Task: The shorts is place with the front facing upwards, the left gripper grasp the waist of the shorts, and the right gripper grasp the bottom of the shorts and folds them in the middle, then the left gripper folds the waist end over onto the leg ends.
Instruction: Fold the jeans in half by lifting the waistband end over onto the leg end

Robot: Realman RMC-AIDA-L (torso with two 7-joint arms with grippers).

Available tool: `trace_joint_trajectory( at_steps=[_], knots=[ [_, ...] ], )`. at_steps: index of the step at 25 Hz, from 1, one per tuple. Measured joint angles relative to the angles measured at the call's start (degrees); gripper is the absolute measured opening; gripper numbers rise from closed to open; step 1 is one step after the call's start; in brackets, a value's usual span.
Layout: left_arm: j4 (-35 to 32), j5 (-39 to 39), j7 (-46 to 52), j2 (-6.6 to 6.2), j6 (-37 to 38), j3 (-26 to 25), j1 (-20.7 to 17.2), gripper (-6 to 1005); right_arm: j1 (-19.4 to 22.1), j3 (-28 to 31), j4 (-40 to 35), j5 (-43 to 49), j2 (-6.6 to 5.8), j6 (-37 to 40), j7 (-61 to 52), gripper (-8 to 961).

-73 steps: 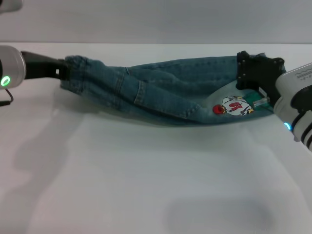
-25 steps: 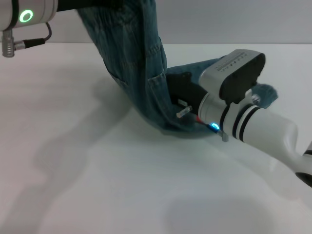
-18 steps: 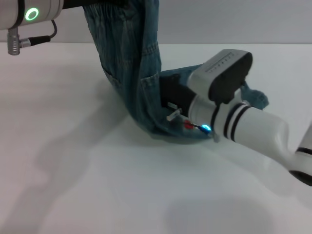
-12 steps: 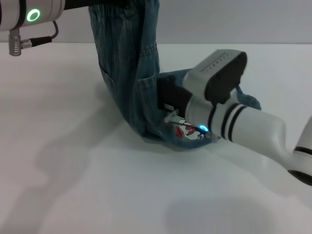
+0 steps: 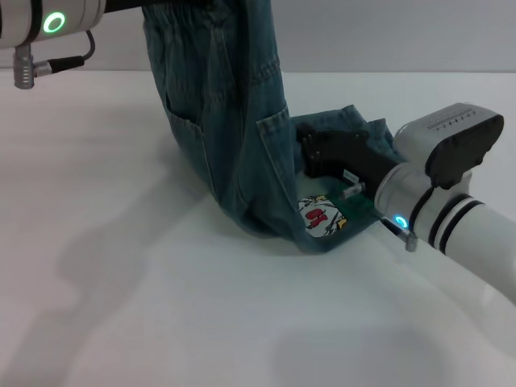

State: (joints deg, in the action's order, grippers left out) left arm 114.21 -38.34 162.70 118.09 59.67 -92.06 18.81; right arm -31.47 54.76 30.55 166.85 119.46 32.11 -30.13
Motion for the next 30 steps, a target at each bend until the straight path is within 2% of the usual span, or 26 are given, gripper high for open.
trace_joint_trajectory(
  at_steps=[5,13,22,26,30],
  knots=[
    [0.11,-0.46,-0.02,0.04,-1.07,0.24,0.22,41,-2.53,-0.67,-1.38,-0.10,0.08,-2.15,-0.94,-1],
    [-0.53,-1.38,-0.44,-0.02,-2.04,0.39,0.70,41,-8.80,-7.18,-1.05,-0.16,0.25,-3.06,-6.72,0],
    [-2.12,-1.49,-0.64,-0.05,-2.85,0.92,0.88,42,-12.23,-12.46,-0.92,-0.22,0.41,-3.14,-10.84,0],
    [-2.50,-1.49,-0.69,-0.06,-3.05,0.92,0.81,42,-11.87,-12.47,-1.70,-0.22,0.43,-3.49,-9.57,-1],
    [-3.39,-1.49,-1.41,0.00,-3.83,1.01,-0.02,42,-6.65,-4.16,-2.20,-0.22,0.11,-1.29,-1.62,-1]
  ],
)
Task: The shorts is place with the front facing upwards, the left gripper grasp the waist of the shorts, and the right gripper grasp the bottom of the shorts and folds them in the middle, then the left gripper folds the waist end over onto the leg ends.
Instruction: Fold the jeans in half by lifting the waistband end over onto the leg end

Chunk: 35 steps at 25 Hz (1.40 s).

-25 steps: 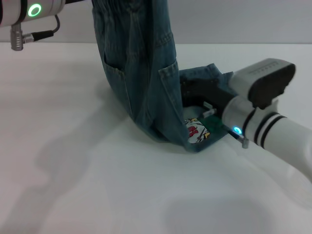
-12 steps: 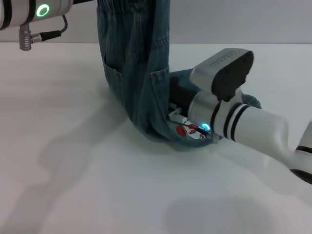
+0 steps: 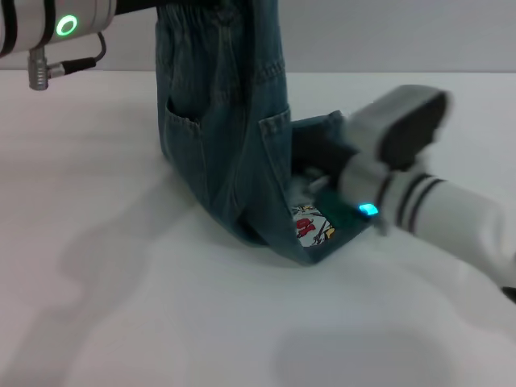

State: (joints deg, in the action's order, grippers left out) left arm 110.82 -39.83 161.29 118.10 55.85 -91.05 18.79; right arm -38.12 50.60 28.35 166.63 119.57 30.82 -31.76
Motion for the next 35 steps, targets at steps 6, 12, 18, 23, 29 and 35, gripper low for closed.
trace_joint_trajectory(
  at_steps=[6,12,18,23,29,35],
  knots=[
    [-1.14,0.02,-0.04,0.02,-0.88,1.13,-0.19,42,5.75,12.81,-0.71,0.18,-0.51,2.18,6.98,-1],
    [-2.40,-0.49,-0.08,0.07,-3.56,4.26,-0.90,42,9.78,22.30,-0.92,0.21,-0.57,6.10,13.75,-1],
    [-8.36,-4.41,-1.80,0.04,-10.86,11.39,-1.98,42,13.70,26.97,0.28,0.16,-0.75,8.58,16.12,0],
    [-15.01,-7.54,-3.52,0.06,-16.26,13.52,-1.90,42,15.45,27.32,0.95,0.33,-0.89,9.95,16.16,0],
    [-21.07,-11.25,-7.17,0.11,-22.69,15.25,-1.43,42,15.76,27.22,0.95,0.39,-0.95,10.14,16.23,-1],
    [-22.56,-11.90,-10.31,0.17,-27.50,18.83,-1.76,87,15.92,27.18,1.10,0.43,-1.01,10.14,16.17,-1]
  ],
)
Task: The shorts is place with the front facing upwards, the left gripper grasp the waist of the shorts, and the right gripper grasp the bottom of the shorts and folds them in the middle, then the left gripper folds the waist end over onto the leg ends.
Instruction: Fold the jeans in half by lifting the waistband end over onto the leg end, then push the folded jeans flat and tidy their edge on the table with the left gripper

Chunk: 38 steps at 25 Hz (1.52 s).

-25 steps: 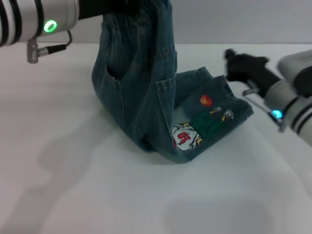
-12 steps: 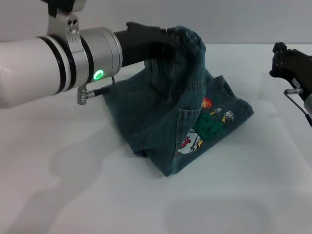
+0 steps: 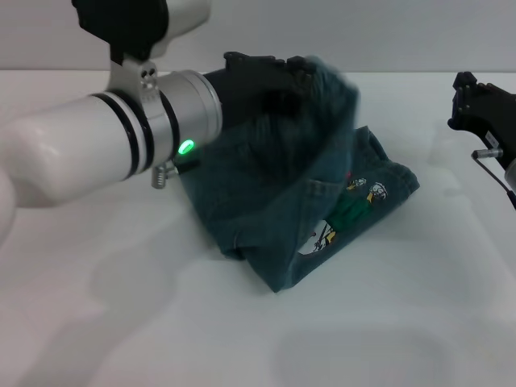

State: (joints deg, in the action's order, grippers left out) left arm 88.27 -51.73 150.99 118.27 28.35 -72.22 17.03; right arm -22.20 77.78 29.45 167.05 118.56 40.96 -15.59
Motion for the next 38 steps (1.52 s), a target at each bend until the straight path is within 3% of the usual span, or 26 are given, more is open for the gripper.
trace_joint_trajectory(
  at_steps=[9,13,21,25,28,30,33,38],
  knots=[
    [0.01,-0.06,-0.98,-0.07,-1.35,1.74,0.45,292,0.21,-0.41,0.43,0.03,0.04,0.00,-0.31,0],
    [0.31,0.10,-0.99,-0.05,-2.25,2.05,0.24,462,0.57,-0.94,0.54,0.03,0.10,0.05,-0.26,0],
    [0.65,0.46,-1.85,-0.20,-8.53,2.76,-4.95,760,1.68,-6.11,4.17,0.07,-0.55,4.83,2.74,0],
    [0.03,0.51,-2.12,-0.23,-14.89,2.61,-8.06,821,1.44,-13.56,13.31,0.11,-2.59,-2.92,4.71,0],
    [-0.68,0.41,-2.15,-0.23,-16.61,2.73,-8.81,850,1.25,-15.54,17.02,0.12,-2.72,-6.09,7.26,0],
    [-1.76,0.34,-2.12,-0.20,-17.48,2.88,-8.93,848,0.73,-17.25,20.72,0.12,-2.22,-10.26,10.08,0],
    [-2.14,0.33,-2.04,-0.20,-17.54,2.90,-8.84,847,-0.03,-18.38,21.94,0.11,-1.96,-11.70,10.60,0],
    [-3.59,0.19,-1.73,-0.11,-17.68,2.93,-8.35,846,-1.85,-19.96,22.32,0.12,-0.37,-13.87,10.55,0]
  ],
)
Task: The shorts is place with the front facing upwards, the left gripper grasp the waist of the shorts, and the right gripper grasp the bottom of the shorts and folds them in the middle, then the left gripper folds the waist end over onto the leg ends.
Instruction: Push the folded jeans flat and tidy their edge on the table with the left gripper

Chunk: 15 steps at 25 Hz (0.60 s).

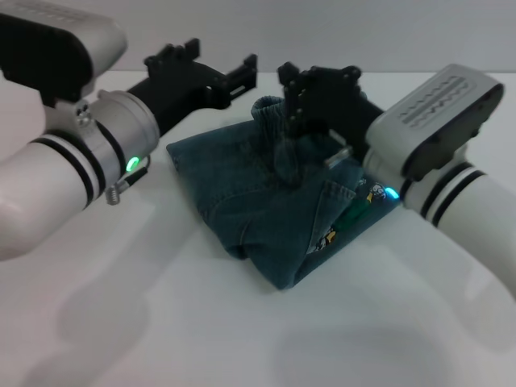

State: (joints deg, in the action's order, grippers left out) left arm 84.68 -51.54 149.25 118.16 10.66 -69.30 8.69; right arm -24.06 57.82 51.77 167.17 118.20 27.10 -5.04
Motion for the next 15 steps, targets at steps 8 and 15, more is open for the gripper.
trace_joint_trajectory(
  at_steps=[8,15],
  knots=[
    [-3.10,-0.04,1.56,-0.09,-15.20,-2.42,-4.75,846,0.86,-2.49,-0.51,-0.02,0.59,-0.39,-0.19,1],
    [-6.27,0.08,1.66,-0.07,-17.57,-3.80,-4.50,845,1.02,-2.35,-1.93,-0.33,0.76,-0.16,-0.28,1]
  ],
)
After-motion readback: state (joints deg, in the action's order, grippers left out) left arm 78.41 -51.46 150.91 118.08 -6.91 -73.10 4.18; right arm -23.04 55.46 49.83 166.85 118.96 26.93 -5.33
